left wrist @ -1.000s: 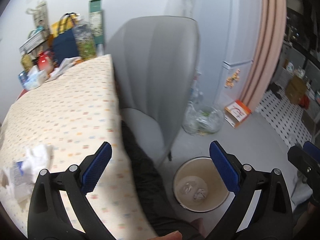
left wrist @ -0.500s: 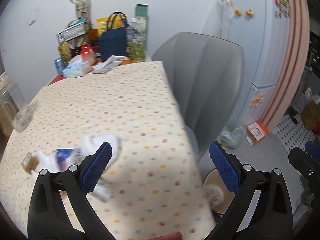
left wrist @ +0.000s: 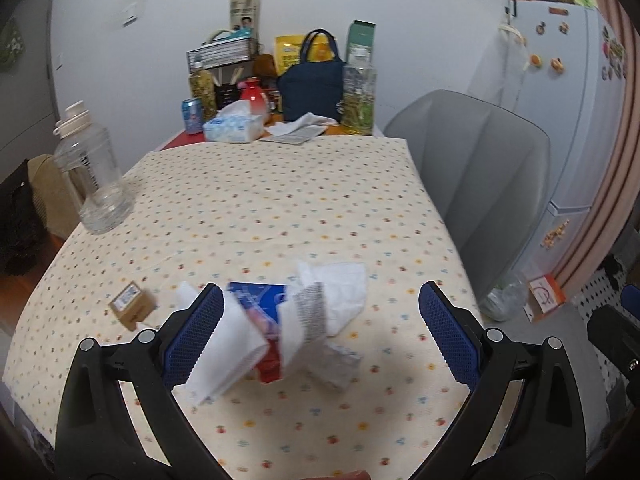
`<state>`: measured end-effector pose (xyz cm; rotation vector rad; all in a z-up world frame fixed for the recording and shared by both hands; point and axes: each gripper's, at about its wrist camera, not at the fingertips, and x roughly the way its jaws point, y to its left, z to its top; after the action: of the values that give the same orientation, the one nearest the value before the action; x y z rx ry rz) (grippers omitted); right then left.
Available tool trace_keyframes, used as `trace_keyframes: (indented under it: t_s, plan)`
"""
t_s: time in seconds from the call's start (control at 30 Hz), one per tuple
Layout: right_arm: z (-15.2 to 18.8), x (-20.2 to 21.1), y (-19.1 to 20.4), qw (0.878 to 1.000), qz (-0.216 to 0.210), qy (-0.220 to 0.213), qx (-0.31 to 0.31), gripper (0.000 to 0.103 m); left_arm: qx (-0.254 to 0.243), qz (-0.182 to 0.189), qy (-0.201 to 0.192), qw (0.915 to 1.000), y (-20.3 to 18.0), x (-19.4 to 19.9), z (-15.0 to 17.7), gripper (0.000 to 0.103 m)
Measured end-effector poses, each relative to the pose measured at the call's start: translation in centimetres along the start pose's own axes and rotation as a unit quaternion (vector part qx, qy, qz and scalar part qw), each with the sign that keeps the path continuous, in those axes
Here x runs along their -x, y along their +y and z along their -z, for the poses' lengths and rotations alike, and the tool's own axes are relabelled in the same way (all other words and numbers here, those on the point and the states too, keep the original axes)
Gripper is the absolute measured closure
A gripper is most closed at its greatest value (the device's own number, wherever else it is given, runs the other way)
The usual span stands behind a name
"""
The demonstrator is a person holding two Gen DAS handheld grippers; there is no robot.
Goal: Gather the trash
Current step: 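Move both tools back over the remaining trash on the table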
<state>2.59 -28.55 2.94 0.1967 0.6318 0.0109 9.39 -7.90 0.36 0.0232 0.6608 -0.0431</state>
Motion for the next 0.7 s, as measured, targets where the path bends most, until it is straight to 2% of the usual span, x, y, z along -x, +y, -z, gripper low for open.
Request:
trace_keyframes:
  t_s: [0.37, 0.7]
  plan:
    - [0.9, -1.1, 6.1, 0.998, -0.04, 0.018, 0.043, 0.008, 0.04, -0.037, 0.002, 0.9985, 6.2, 0.7, 1.1, 0.006]
    - [1.5, -2.3, 8.7, 0.996, -0.051, 0.034, 0.064, 0.008, 0.063, -0.054, 0.009, 0.9965, 9.5, 0.4, 2.1, 0.006]
